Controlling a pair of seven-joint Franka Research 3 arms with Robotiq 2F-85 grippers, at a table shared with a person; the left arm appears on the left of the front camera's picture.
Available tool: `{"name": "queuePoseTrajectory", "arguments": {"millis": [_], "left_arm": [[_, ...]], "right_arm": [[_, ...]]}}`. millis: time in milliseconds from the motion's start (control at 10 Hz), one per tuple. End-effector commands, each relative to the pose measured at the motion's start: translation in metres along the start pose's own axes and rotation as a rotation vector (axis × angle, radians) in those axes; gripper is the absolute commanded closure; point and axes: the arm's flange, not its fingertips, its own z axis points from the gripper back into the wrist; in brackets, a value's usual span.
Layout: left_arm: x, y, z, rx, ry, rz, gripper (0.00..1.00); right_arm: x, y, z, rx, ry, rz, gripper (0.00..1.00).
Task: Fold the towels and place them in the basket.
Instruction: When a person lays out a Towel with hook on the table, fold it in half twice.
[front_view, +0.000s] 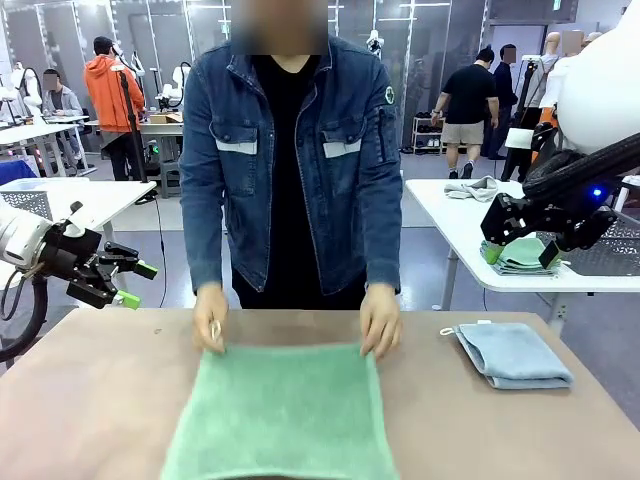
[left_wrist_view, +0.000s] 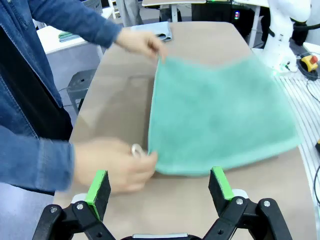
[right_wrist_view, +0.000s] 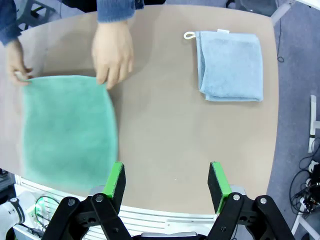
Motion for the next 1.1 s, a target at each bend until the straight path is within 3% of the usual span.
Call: {"name": "queuePoseTrajectory", "arguments": {"millis": [0,700,900,1000], "left_arm": [[0.002,-0.001,0.000,0.002,0.001,-0.002,0.00],[0.000,0.000,0.000,0.000,0.000,0.000,0.00],[0.048,-0.009,0.026,0.036,0.024,-0.084,0.00],[0.086,-0.017,0.042,0.093,0.100,-0.135,0.00]], "right_arm": [[0.000,0.001,0.001,-0.003,-0.015,-0.021,0.17],[0.000,0.000,0.000,0.000,0.000,0.000,0.17],[0.000,0.020,0.024,0.040,-0.053,0.270,0.17],[0.002,0.033,0.040,0.058,-0.083,0.403,0.17]]}}
